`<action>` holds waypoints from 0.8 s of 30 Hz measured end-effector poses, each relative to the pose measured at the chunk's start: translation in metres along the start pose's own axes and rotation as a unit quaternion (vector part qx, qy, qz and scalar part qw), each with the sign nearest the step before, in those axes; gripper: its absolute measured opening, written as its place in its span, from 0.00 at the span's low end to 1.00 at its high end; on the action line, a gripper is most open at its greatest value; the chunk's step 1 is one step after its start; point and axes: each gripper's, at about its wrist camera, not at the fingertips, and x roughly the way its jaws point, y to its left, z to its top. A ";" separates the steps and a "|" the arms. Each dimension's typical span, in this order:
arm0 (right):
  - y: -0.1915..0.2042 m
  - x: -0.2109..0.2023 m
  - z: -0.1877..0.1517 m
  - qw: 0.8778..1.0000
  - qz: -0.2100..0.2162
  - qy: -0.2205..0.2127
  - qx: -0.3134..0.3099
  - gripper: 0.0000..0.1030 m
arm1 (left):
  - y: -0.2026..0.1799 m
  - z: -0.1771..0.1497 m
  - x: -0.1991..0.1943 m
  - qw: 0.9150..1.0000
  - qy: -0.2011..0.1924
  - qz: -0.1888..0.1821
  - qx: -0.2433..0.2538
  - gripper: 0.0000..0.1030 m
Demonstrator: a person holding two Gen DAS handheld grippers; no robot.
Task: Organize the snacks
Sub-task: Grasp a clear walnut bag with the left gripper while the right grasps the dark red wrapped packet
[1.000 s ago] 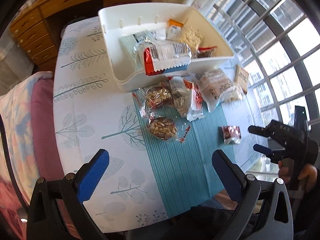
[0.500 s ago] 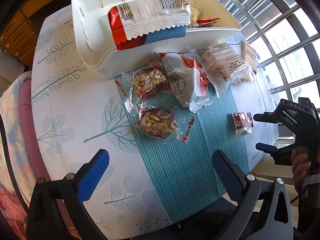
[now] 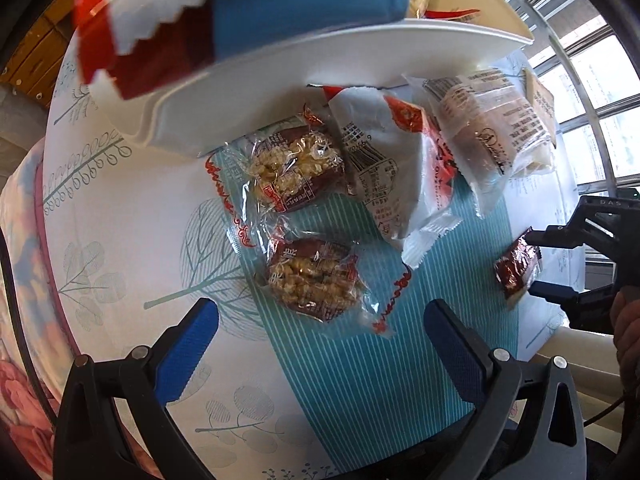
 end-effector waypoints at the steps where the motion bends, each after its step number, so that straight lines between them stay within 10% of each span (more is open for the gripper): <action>1: 0.004 0.000 0.004 1.000 -0.004 0.002 0.000 0.50 | -0.001 0.003 0.003 1.000 0.003 0.004 -0.001 0.99; 24: 0.098 0.035 -0.026 0.985 -0.129 0.028 -0.112 0.39 | -0.005 0.026 0.055 0.999 0.031 0.007 -0.036 0.58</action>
